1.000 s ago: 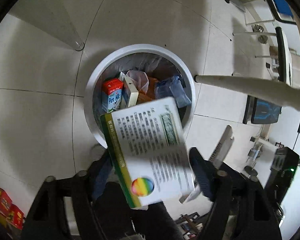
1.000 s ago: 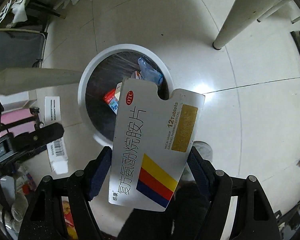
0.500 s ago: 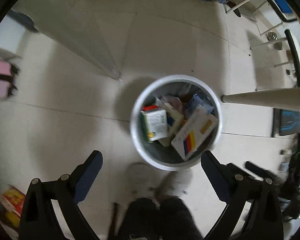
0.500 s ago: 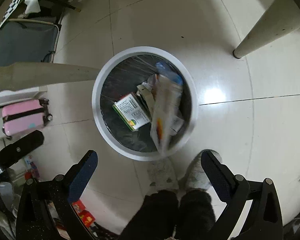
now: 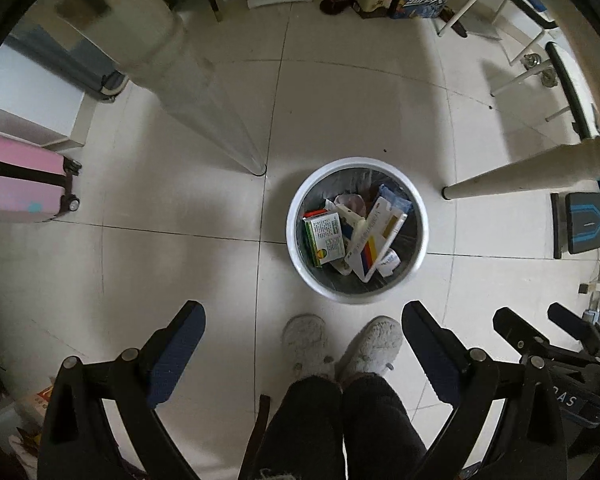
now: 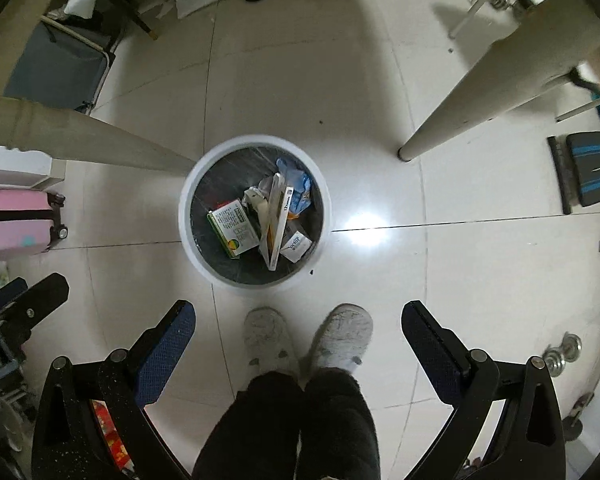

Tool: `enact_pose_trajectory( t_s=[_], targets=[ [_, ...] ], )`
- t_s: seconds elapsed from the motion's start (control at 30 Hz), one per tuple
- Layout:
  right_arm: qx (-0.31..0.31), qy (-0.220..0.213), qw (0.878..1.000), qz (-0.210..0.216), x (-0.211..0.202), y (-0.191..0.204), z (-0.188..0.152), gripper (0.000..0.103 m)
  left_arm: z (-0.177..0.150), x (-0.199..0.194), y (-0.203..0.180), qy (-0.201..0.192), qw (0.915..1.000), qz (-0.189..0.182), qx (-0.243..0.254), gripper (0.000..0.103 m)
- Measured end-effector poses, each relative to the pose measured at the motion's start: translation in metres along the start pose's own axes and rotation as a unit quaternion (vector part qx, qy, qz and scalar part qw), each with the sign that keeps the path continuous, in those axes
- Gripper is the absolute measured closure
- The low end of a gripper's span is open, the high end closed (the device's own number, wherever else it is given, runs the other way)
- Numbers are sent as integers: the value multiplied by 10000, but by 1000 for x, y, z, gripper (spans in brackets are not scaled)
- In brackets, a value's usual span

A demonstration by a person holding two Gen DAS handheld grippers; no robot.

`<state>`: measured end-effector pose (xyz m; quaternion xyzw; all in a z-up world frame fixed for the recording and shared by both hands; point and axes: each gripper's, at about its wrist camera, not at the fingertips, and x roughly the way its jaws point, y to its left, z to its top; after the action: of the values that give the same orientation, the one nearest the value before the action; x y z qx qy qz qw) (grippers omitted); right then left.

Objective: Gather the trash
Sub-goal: 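Raise both tools from the bin back over the table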

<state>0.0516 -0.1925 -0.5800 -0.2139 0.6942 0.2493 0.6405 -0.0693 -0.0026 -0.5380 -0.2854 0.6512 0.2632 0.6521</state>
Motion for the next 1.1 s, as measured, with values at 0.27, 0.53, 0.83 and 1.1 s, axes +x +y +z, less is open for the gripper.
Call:
enact_pose_trajectory(
  t_s=[0.27, 0.53, 0.83, 1.1],
  targets=[
    [-28, -231, 9997, -44, -109, 7, -23, 0, -20, -81, -10, -173, 9998, -37, 128, 3],
    [-43, -403, 9991, 146, -220, 24, -39, 0, -21, -164, -1, -536, 9984, -61, 154, 3],
    [202, -820, 9947, 586, -315, 25, 4, 0, 22, -223, 4, -956, 9950, 236, -140, 3],
    [598, -1023, 9908, 647, -335, -20, 145, 0, 120, -222, -34, -996, 9925, 621, -333, 3]
  ],
)
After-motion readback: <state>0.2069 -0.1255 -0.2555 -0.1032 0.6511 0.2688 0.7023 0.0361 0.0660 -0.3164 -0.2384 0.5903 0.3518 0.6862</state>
